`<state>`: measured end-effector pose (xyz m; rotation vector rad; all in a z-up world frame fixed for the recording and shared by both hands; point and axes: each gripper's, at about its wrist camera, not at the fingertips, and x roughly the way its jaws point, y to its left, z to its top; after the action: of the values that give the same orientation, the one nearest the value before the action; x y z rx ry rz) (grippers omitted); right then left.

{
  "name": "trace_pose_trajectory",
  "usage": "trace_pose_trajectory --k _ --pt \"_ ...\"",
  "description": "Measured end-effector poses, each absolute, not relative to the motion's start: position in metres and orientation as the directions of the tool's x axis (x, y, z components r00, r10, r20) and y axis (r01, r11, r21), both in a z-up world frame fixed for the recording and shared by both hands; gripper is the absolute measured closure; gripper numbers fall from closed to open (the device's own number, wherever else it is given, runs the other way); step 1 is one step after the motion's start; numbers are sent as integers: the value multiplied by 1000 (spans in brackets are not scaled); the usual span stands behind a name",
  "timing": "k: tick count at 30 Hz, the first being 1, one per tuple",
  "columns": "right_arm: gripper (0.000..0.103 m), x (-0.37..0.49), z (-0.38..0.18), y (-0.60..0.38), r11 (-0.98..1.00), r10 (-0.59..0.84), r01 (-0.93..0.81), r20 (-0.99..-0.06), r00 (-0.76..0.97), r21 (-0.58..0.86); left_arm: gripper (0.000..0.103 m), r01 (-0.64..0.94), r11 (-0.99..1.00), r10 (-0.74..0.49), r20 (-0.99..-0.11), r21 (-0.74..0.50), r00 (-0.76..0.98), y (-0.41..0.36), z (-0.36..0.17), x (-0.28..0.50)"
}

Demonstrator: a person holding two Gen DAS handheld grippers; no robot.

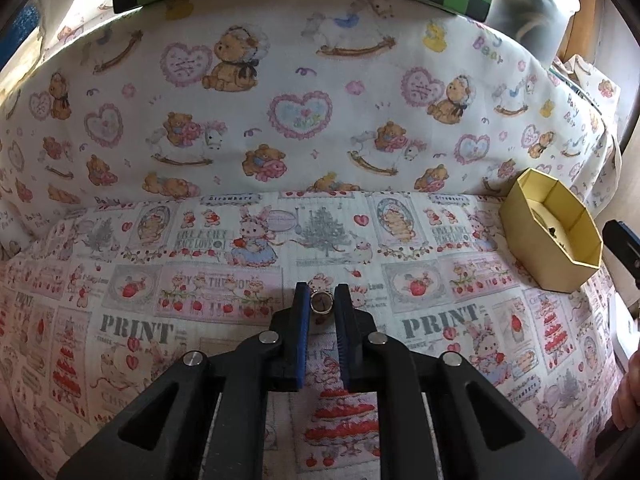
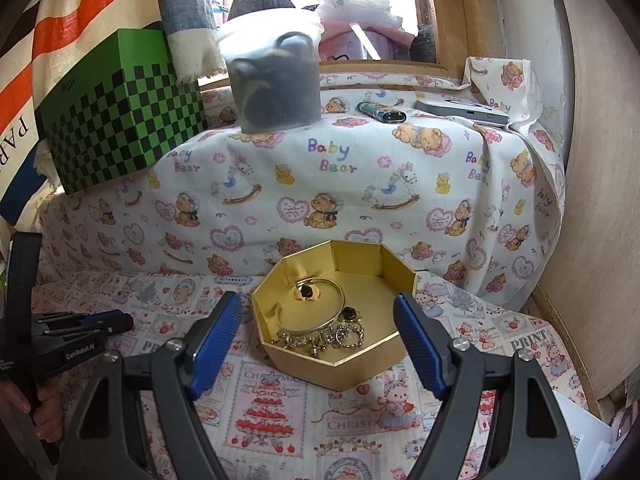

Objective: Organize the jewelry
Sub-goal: 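Lift the silver ring with the left tool and carry it over the gold box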

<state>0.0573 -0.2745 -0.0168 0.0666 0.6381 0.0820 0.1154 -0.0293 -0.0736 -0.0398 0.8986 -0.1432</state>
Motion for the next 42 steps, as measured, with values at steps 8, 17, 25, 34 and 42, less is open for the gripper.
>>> trace_pose_trajectory --k 8,17,25,34,42 --pt "27 54 -12 -275 994 99 -58 -578 810 90 92 123 981 -194 -746 -150 637 -17 -61 85" --pt "27 50 -7 -277 992 115 -66 -560 820 108 92 185 966 -258 -665 -181 701 -25 -24 42" --pt "27 47 3 -285 985 139 -60 -536 832 161 92 226 964 -265 -547 -138 794 -37 24 15" --pt "27 34 22 -315 915 281 -109 -421 862 388 92 301 947 -316 -517 -115 796 -86 57 29" --pt "24 52 -2 -338 887 247 -2 -470 848 462 92 324 931 -360 -576 -168 734 -133 36 73"
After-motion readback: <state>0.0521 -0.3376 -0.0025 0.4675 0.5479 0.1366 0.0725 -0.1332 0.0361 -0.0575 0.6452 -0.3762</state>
